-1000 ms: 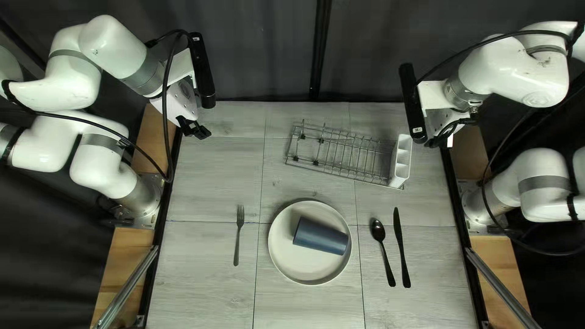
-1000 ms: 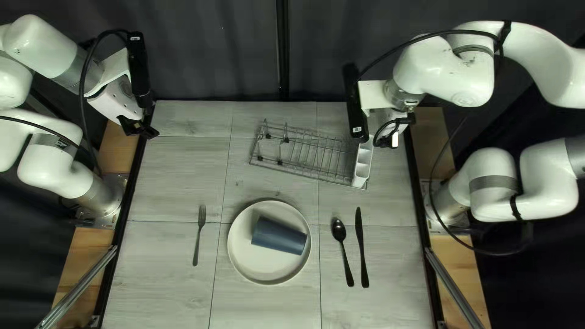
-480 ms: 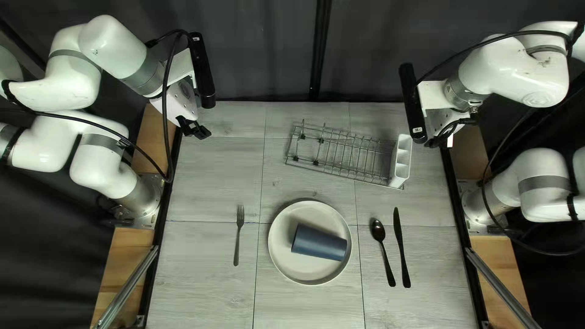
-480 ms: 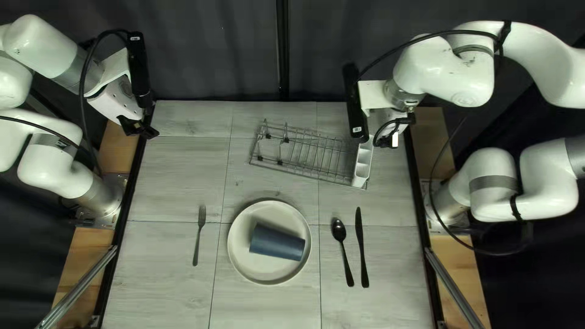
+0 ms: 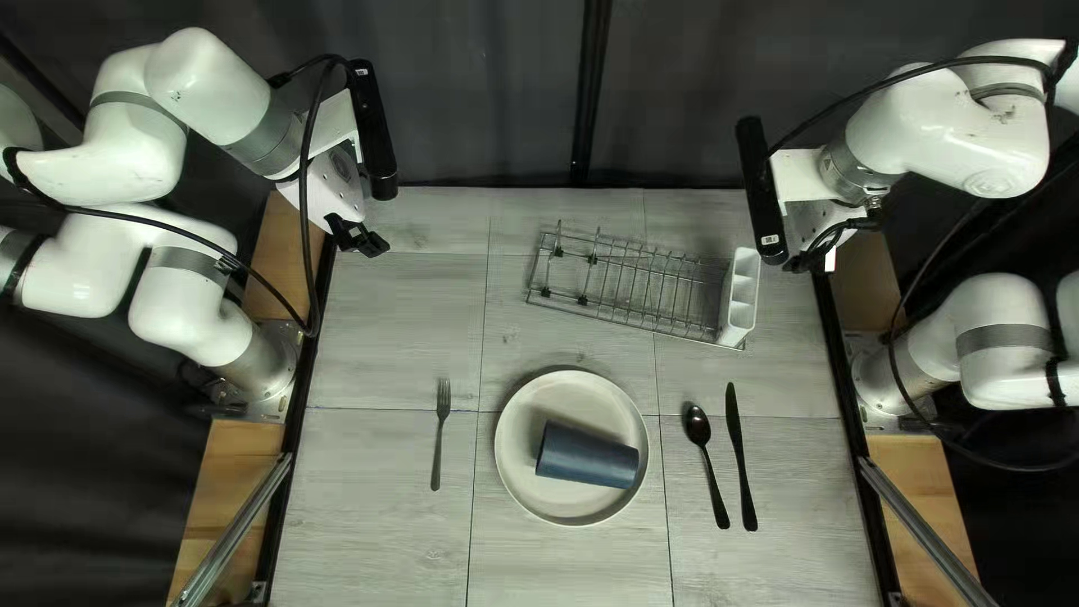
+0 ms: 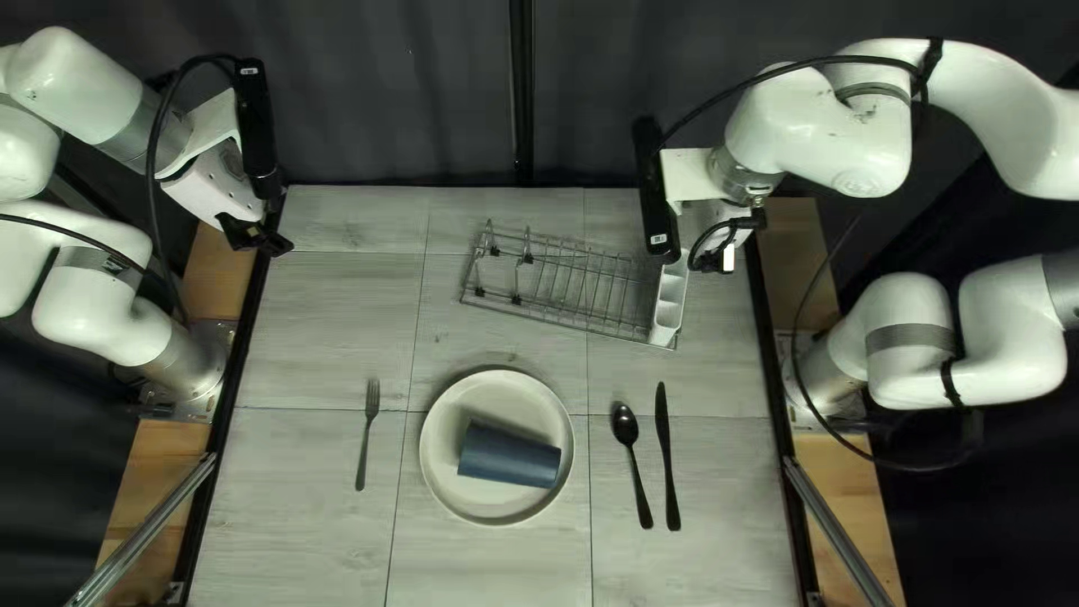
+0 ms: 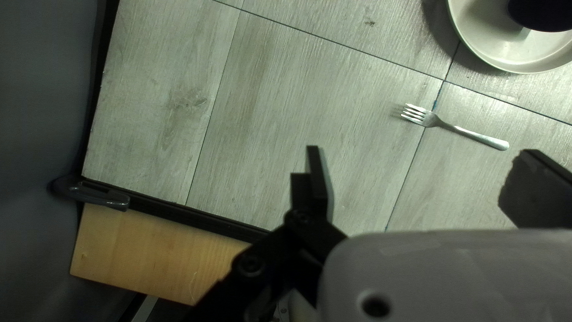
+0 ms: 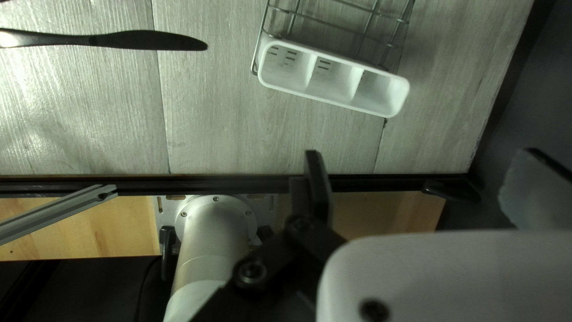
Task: Pick up and place plate onto table. Place down one fork to the left of the plate. Place spoon and knife to the right of the plate. Place cup above the knife and spoon
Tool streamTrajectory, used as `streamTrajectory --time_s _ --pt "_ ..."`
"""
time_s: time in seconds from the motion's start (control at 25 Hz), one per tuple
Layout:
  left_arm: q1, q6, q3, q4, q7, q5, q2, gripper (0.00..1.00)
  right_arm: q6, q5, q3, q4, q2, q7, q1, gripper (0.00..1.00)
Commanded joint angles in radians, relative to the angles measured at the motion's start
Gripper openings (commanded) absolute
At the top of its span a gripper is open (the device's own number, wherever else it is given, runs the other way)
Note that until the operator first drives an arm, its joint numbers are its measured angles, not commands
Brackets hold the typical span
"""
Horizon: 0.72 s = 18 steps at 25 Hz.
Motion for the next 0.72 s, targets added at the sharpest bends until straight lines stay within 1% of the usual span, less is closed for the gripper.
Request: streamTrajectory --time_s 0.04,0.08,0.12,0.16,0.2,0.24,0.28,0.36,0.6,0.64,0.72 --pt "0.014 -0.005 -0.086 -0.001 -0.097 0.005 0.059 1.00 0.000 0.000 0.000 0.000 0.000 0.000 0.000 1.00" --pt "0.020 -0.008 -0.138 -0.007 -0.137 0.022 0.076 1.00 0.000 0.000 0.000 0.000 0.000 0.000 0.000 1.00" --pt "0.019 -0.014 -0.173 -0.014 -0.162 0.032 0.083 1.00 0.000 0.000 0.000 0.000 0.000 0.000 0.000 1.00" --pt "0.008 -0.037 -0.255 -0.031 -0.214 0.046 0.095 1.00 0.000 0.000 0.000 0.000 0.000 0.000 0.000 1.00" --pt "-0.002 -0.060 -0.310 -0.042 -0.249 0.053 0.107 1.00 0.000 0.000 0.000 0.000 0.000 0.000 0.000 1.00" --pt "-0.020 -0.106 -0.401 -0.053 -0.303 0.069 0.140 1.00 0.000 0.000 0.000 0.000 0.000 0.000 0.000 1.00" --pt "-0.033 -0.136 -0.451 -0.050 -0.322 0.081 0.164 1.00 0.000 0.000 0.000 0.000 0.000 0.000 0.000 1.00" --pt "-0.038 -0.119 -0.480 -0.029 -0.311 0.081 0.149 1.00 0.000 0.000 0.000 0.000 0.000 0.000 0.000 1.00" --pt "-0.038 -0.119 -0.480 -0.029 -0.311 0.081 0.149 1.00 0.000 0.000 0.000 0.000 0.000 0.000 0.000 1.00" --pt "-0.030 -0.163 -0.483 -0.040 -0.332 0.082 0.184 1.00 0.000 0.000 0.000 0.000 0.000 0.000 0.000 1.00" --pt "-0.011 -0.266 -0.533 -0.054 -0.381 0.123 0.279 1.00 0.000 0.000 0.000 0.000 0.000 0.000 0.000 1.00"
